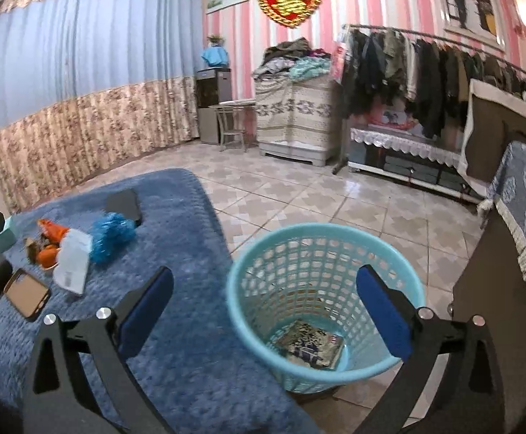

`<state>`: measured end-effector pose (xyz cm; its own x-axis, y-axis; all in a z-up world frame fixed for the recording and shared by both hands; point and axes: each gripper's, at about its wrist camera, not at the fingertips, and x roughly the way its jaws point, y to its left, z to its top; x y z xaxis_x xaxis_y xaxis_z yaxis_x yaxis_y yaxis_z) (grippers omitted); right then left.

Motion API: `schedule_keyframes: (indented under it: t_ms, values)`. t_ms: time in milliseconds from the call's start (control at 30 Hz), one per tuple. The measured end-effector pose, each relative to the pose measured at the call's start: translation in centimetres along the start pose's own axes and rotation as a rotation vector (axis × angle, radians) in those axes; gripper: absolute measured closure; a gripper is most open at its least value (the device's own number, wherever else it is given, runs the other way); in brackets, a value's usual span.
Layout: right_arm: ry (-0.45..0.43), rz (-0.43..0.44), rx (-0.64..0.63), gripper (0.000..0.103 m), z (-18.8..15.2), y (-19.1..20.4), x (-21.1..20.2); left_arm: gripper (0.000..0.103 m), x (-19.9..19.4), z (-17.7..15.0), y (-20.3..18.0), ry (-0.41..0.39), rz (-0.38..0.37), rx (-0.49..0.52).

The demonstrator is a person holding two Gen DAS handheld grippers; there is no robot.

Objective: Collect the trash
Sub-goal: 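Move both open tools back over the blanket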

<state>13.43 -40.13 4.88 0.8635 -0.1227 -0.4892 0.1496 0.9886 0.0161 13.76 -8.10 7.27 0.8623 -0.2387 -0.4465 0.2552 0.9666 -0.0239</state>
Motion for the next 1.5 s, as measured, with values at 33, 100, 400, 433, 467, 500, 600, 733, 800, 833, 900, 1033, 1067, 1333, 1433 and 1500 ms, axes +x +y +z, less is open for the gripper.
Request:
schedule_keyframes:
  t_ms: [33, 100, 400, 433, 467, 500, 600, 733, 800, 833, 900, 1033, 1067, 1333, 1433, 1500]
  values:
    - [-0.003, 0.008, -0.013, 0.004, 0.0, 0.6, -0.2, 0.005, -0.5, -0.4, 0.7, 0.002, 0.009, -0.010]
    - [-0.007, 0.024, -0.036, 0.004, -0.2, 1.9, -0.7, 0.005, -1.2, -0.9, 1.7, 0.005, 0.029, -0.023]
    - [0.000, 0.075, -0.086, 0.004, -0.9, 5.0, -1.7, 0.005, -4.0, -2.6, 5.9, -0.003, 0.105, -0.073]
    - [-0.001, 0.079, -0.089, 0.004, -1.0, 5.2, -1.8, 0.005, -4.3, -2.8, 6.6, -0.004, 0.120, -0.079]
    - [-0.001, 0.083, -0.091, 0.004, -1.0, 5.4, -1.8, 0.005, -4.5, -2.9, 7.0, -0.004, 0.129, -0.082]
    - [-0.002, 0.085, -0.094, 0.004, -1.0, 5.6, -1.9, 0.005, -4.7, -3.1, 7.5, -0.003, 0.140, -0.086]
    - [-0.003, 0.088, -0.103, 0.004, -1.3, 6.2, -1.9, 0.005, -5.1, -3.8, 8.9, 0.005, 0.173, -0.104]
    - [-0.004, 0.085, -0.103, 0.004, -1.5, 6.6, -1.9, 0.005, -5.4, -4.5, 10.7, 0.013, 0.202, -0.121]
    - [-0.006, 0.084, -0.106, 0.004, -1.5, 6.6, -1.9, 0.005, -5.5, -4.9, 11.4, 0.011, 0.214, -0.127]
    - [-0.011, 0.081, -0.109, 0.004, -1.5, 6.8, -1.9, 0.005, -5.5, -5.0, 11.7, 0.011, 0.218, -0.131]
    - [-0.016, 0.081, -0.114, 0.004, -1.5, 7.3, -1.8, 0.005, -5.5, -5.3, 12.3, 0.015, 0.222, -0.144]
    - [-0.017, 0.074, -0.128, 0.004, -1.3, 7.9, -1.5, 0.005, -5.4, -5.7, 12.9, 0.016, 0.234, -0.148]
    - [-0.015, 0.070, -0.132, 0.004, -1.3, 7.9, -1.4, 0.005, -5.5, -5.8, 12.8, 0.016, 0.234, -0.149]
    - [-0.011, 0.042, -0.126, 0.004, -1.7, 8.4, -0.3, 0.005, -5.0, -7.8, 13.9, 0.042, 0.246, -0.165]
    - [-0.006, 0.005, -0.134, 0.004, -2.2, 8.8, 0.4, 0.005, -4.4, -9.2, 14.5, 0.070, 0.250, -0.172]
    - [0.001, -0.015, -0.146, 0.004, -2.5, 9.2, 1.1, 0.005, -3.8, -10.1, 15.2, 0.094, 0.249, -0.187]
